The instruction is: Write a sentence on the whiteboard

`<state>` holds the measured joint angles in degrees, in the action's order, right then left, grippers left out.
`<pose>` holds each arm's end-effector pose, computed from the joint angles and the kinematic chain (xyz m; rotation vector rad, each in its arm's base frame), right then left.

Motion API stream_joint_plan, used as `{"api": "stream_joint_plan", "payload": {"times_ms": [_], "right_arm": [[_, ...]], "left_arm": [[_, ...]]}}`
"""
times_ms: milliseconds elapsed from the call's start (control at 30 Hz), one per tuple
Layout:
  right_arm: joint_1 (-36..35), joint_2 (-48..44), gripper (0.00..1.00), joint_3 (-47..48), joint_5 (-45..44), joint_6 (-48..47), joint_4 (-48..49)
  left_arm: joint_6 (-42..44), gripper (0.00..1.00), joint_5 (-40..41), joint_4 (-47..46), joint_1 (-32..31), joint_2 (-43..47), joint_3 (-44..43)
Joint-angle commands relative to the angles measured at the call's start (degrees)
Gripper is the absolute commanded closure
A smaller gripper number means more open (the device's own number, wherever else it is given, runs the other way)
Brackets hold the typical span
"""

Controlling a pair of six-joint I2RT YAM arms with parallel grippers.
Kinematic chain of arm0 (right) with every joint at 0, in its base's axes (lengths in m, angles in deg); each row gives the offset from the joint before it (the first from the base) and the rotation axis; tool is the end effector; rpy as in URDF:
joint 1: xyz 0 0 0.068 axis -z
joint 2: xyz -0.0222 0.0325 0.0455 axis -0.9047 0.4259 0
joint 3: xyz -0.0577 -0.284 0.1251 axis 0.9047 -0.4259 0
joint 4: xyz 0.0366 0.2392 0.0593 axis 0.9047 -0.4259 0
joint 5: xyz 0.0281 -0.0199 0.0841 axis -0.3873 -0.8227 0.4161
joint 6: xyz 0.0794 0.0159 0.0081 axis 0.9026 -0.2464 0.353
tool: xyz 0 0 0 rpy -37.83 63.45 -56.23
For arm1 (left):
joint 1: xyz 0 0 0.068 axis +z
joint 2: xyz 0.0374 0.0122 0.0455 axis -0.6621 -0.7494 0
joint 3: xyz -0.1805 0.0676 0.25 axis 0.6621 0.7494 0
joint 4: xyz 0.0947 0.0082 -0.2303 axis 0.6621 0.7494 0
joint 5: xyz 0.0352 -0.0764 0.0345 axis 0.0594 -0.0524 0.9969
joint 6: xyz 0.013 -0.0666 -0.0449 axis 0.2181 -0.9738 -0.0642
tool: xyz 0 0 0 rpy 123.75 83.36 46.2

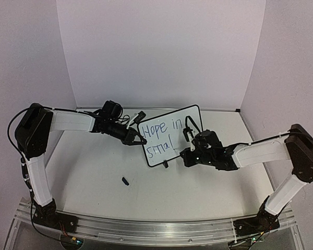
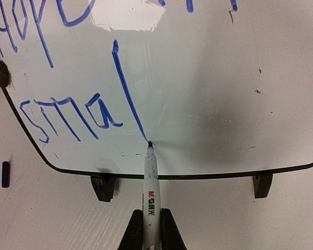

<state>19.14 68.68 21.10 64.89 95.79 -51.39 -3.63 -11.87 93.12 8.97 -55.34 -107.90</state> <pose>0.2500 0.2518 0.2101 -0.5589 2.1399 0.5629 0.3360 -0.2759 0.2297 1.1306 2.0500 -1.2176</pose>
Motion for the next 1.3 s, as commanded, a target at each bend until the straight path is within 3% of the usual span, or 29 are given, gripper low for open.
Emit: {"api": "stream_joint_plan", "payload": {"times_ms": [0,700,1267], "right_arm": [[0.13,-4.34,1.0,1.25,-2.59,-1.1,-1.03],[0.12,-0.54,1.0,9.85,-4.1,-6.59,-1.98],[0.14,-1.29,1.0,2.02,-3.22,-1.13,-0.38]], "left_arm": [[0.54,1.0,-0.46,2.39,-1.35,-0.56,-1.54],[0.54,1.0,-0.48,2.39,-1.35,-0.47,-1.54],[0.63,1.0,-0.52,2.43,-1.35,-0.4,-1.57]]}}
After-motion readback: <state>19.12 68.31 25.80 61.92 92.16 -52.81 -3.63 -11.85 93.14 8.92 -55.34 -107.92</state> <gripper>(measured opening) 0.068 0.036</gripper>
